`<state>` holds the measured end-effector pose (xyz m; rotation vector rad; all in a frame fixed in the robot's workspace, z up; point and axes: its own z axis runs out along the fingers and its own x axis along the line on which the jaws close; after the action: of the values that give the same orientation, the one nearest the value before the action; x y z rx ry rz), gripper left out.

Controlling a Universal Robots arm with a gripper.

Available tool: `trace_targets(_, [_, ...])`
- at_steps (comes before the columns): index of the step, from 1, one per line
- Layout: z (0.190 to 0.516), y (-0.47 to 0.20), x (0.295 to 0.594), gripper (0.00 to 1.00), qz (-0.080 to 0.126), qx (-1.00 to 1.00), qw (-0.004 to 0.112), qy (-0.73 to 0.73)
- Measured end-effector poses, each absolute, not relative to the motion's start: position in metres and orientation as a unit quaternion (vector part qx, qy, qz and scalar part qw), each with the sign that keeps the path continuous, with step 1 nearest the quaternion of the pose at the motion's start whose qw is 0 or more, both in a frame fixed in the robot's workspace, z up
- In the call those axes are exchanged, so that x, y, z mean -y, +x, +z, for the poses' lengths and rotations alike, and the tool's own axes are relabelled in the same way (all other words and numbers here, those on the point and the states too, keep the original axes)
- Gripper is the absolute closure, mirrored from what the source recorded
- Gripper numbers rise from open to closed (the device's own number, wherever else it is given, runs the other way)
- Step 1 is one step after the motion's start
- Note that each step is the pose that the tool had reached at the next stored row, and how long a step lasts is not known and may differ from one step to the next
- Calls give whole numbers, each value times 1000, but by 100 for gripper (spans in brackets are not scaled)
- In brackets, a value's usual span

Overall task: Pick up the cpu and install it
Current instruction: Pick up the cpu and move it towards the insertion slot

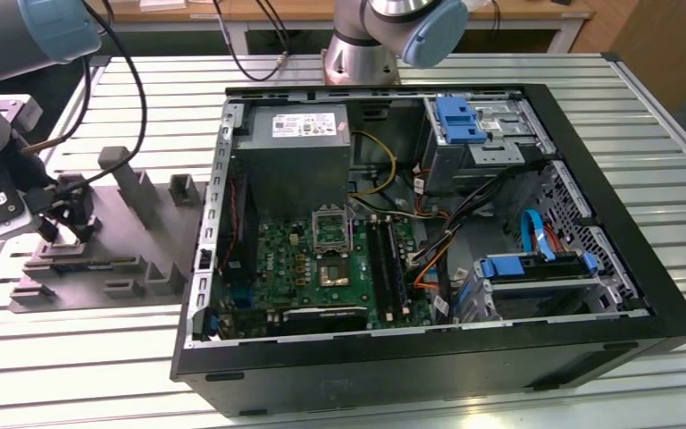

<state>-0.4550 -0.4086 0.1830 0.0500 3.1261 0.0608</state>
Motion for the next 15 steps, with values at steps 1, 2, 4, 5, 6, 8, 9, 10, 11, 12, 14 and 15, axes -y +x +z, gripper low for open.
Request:
trace_targets(1, [183, -455, 409, 50, 19, -1000, 7, 16])
trace_targets(2, [183, -455, 409, 50, 19, -1000, 7, 16])
trace_targets(4, [183, -455, 409, 50, 19, -1000, 7, 16])
trace_targets(5, [183, -455, 409, 48, 19, -1000, 7, 16])
trace_targets(6, [183, -455, 409, 48, 19, -1000, 7, 16])
trace_targets(8, [183, -455, 409, 42, 19, -1000, 7, 16])
trace_targets(9, [183, -455, 409, 42, 19, -1000, 7, 16])
trace_targets(10, [183, -455, 409, 42, 19, -1000, 7, 16])
trace_targets(11, [183, -455, 409, 42, 19, -1000, 7, 16])
trace_targets(12, [183, -455, 409, 42, 19, -1000, 7, 16])
trace_targets(14, [183, -455, 409, 42, 19, -1000, 7, 16])
trace_targets(15, [183, -455, 409, 42, 19, -1000, 7, 16])
